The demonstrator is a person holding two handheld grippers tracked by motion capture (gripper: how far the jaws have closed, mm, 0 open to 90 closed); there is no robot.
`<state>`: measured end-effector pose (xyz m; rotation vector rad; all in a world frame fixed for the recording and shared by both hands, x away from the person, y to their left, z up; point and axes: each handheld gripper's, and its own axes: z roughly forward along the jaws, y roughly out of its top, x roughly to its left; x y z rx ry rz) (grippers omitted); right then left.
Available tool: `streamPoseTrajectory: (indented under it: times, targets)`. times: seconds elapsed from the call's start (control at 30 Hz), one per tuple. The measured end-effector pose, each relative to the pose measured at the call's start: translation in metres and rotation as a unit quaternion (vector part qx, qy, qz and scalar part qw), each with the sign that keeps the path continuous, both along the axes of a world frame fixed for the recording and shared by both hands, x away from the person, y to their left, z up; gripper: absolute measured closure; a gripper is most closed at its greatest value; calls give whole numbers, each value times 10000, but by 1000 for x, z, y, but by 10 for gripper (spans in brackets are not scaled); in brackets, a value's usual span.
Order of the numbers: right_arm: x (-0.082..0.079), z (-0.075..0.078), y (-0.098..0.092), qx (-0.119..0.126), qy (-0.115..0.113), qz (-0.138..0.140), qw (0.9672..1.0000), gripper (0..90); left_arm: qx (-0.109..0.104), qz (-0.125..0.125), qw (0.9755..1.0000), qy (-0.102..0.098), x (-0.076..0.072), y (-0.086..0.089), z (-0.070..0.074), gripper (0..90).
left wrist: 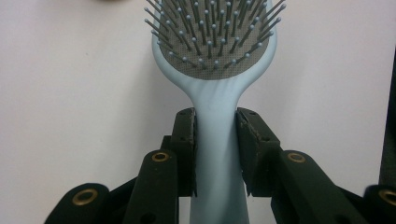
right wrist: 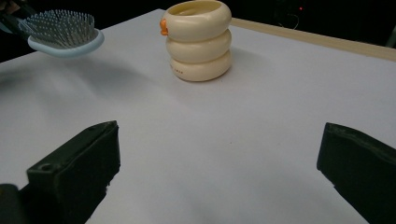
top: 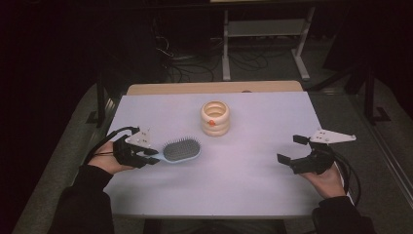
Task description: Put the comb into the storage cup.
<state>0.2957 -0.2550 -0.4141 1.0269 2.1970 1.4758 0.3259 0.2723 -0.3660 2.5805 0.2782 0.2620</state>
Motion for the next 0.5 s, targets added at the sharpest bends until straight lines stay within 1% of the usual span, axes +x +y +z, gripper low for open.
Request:
streamPoseTrajectory:
  times: [0.07, 0.23, 0.27, 0.4, 0.47, 0.5]
  targets:
    - [0, 0, 0, 3, 3, -1, 10000, 0, 1, -18, 10000, -58, 1, -1, 4, 698]
    - [1, 0, 1, -2, 21, -1, 10000, 0, 7, -56, 10000, -72, 3, -4, 11, 698]
    - [1, 0, 1, -4, 25, -1, 10000, 0, 62, -108, 9999, -63, 3, -8, 15, 698]
    - [2, -1, 1, -14, 26, -4, 10000, 0, 90, -174, 9998, -77, 6, -15, 21, 698]
    - [2, 0, 0, 43, -8, -46, 10000, 0, 103, -212, 9996, -122, 6, -19, 25, 698]
    - [3, 0, -1, 78, -7, -65, 9999, 0, 77, -240, 9996, -137, 7, -20, 26, 698]
